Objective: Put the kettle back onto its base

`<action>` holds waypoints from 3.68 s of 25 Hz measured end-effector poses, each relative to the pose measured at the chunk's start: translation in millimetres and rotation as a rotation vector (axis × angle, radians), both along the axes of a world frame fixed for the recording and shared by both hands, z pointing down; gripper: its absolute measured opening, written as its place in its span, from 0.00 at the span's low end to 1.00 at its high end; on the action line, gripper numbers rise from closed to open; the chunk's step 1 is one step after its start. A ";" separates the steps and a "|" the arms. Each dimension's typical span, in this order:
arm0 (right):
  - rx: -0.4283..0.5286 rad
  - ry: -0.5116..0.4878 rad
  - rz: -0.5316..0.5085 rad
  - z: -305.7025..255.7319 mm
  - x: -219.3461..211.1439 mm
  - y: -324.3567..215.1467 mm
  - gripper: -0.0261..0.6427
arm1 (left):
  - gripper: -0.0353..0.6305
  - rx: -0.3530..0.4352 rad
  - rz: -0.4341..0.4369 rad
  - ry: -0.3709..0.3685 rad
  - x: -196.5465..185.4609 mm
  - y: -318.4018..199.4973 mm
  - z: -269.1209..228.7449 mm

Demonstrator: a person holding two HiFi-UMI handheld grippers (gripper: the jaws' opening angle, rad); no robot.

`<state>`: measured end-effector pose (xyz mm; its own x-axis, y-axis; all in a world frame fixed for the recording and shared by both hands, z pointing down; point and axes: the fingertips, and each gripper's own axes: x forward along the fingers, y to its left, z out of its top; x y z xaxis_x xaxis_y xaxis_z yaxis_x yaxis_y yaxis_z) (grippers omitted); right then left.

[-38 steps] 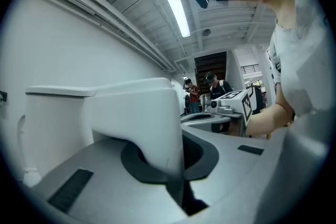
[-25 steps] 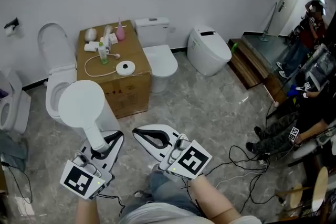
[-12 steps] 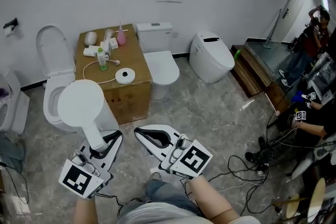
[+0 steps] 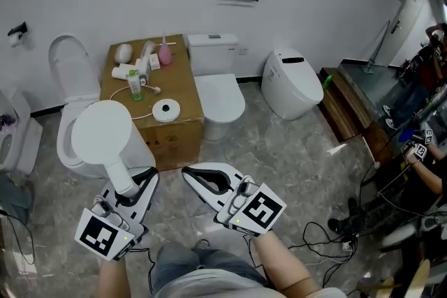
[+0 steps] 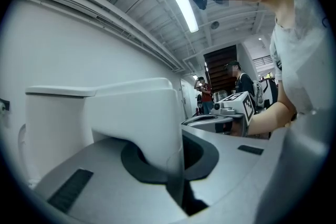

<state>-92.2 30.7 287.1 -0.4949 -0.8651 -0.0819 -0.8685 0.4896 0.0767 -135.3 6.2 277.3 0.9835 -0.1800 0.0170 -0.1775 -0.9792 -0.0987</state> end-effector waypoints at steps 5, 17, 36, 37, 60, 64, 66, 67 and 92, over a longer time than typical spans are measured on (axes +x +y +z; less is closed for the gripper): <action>-0.002 -0.018 0.019 6.5 24.0 -8.7 0.05 | 0.08 -0.012 0.004 -0.009 24.2 -17.6 7.1; -0.004 -0.018 0.039 13.4 86.7 -67.1 0.05 | 0.08 0.004 0.029 0.012 92.8 -79.2 17.7; 0.010 -0.010 -0.059 -5.0 160.7 -217.7 0.05 | 0.08 -0.007 -0.014 -0.051 163.8 -189.6 30.8; 0.008 -0.010 -0.064 -3.0 163.6 -219.8 0.05 | 0.08 -0.006 -0.017 -0.053 167.2 -191.2 32.6; -0.050 0.026 -0.420 34.7 258.4 -268.4 0.05 | 0.08 -0.042 -0.325 -0.045 275.5 -243.0 99.4; -0.055 0.033 -0.442 52.8 266.5 -273.4 0.05 | 0.08 -0.034 -0.341 -0.049 285.9 -257.8 126.3; -0.054 0.033 -0.449 63.5 268.9 -277.2 0.05 | 0.08 -0.040 -0.352 -0.052 290.7 -267.5 143.4; -0.055 0.034 -0.451 69.4 269.7 -279.1 0.05 | 0.08 -0.044 -0.356 -0.052 292.9 -272.9 152.1; -0.114 0.049 -0.473 135.9 281.9 -308.2 0.05 | 0.07 -0.099 -0.387 0.037 313.5 -345.0 238.2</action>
<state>189.7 -277.4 423.0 -0.8365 -0.5469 0.0341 -0.5459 0.8371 0.0348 178.2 -338.8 515.5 0.8438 -0.5363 0.0184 -0.5364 -0.8439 0.0060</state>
